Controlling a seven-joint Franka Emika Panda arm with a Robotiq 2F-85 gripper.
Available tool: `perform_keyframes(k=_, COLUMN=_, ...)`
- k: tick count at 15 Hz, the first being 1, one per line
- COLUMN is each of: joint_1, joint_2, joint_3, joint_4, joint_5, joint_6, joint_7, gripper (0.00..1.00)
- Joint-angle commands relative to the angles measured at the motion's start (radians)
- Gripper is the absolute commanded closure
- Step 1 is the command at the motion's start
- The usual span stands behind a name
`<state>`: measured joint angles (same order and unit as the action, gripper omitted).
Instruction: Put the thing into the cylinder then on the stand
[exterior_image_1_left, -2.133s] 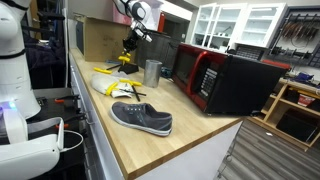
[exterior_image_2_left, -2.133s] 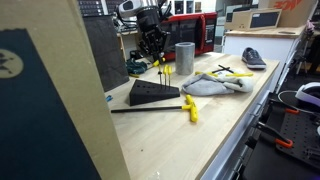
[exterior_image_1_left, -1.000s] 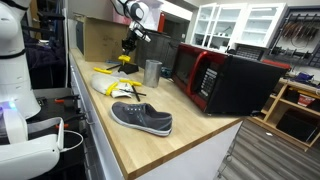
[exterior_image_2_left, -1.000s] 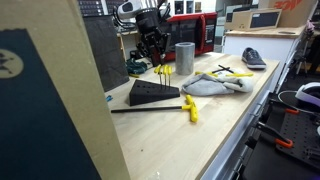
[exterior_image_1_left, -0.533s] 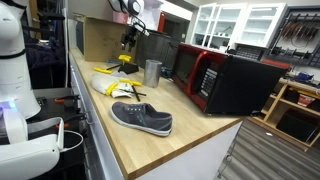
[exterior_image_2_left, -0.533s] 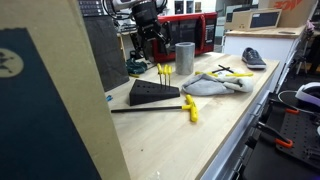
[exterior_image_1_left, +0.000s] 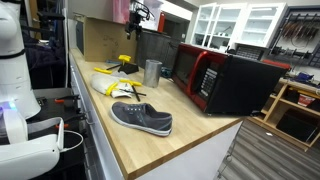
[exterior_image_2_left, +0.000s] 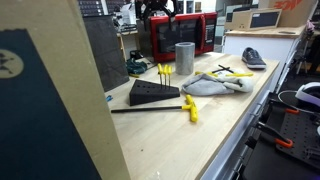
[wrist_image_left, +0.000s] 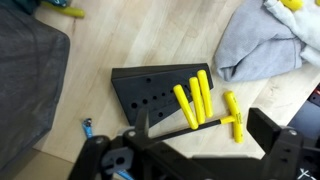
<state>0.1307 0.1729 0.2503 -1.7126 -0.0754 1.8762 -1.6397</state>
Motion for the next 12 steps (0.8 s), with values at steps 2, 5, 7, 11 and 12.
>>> perform_keyframes(k=2, joint_1=-0.045, joint_2=-0.194, joint_3=-0.065, joint_4=-0.153, joint_5=0.143, joint_6=0.092, joint_7=-0.01, gripper=0.0)
perform_keyframes(k=5, joint_1=-0.061, joint_2=-0.275, joint_3=-0.126, joint_4=-0.191, joint_5=0.246, joint_6=0.07, joint_7=0.055, gripper=0.0)
perform_keyframes(k=7, joint_1=-0.065, joint_2=-0.317, joint_3=-0.163, joint_4=-0.215, joint_5=0.295, joint_6=0.061, joint_7=0.121, gripper=0.0)
perform_keyframes(k=11, joint_1=-0.073, joint_2=-0.381, joint_3=-0.223, joint_4=-0.274, joint_5=0.359, joint_6=0.087, joint_7=0.247, gripper=0.0)
perform_keyframes(k=12, joint_1=-0.078, joint_2=-0.393, joint_3=-0.236, joint_4=-0.292, joint_5=0.365, joint_6=0.098, joint_7=0.278, gripper=0.0)
